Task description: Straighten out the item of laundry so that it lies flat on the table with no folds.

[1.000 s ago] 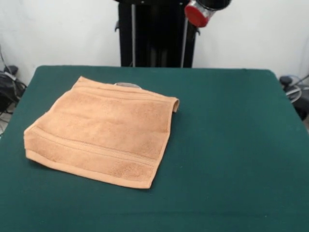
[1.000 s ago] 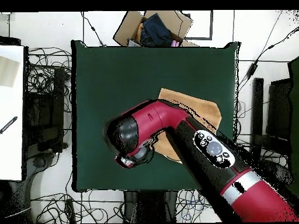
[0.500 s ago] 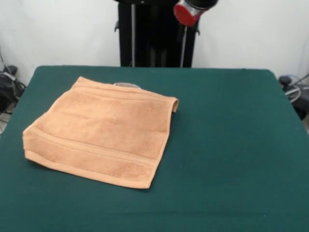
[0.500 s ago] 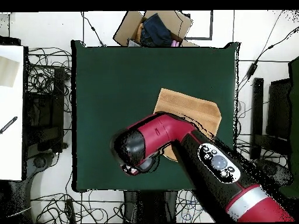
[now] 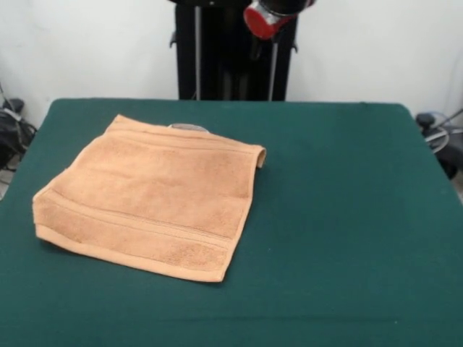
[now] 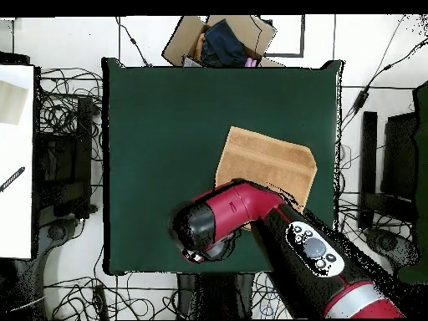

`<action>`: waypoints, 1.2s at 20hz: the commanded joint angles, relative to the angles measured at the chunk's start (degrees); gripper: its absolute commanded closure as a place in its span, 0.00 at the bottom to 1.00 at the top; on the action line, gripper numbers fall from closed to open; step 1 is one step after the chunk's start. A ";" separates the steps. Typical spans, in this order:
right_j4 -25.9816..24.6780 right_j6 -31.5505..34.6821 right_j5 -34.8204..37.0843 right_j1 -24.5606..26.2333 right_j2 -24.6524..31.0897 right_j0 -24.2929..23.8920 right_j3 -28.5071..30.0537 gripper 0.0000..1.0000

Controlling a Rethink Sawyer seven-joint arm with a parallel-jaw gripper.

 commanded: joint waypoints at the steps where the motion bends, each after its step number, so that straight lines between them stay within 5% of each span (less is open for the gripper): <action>1: 0.11 16.27 -5.38 0.99 -9.40 4.19 3.94 0.00; 24: 2.82 24.01 -23.45 9.00 -27.20 17.00 6.72 0.00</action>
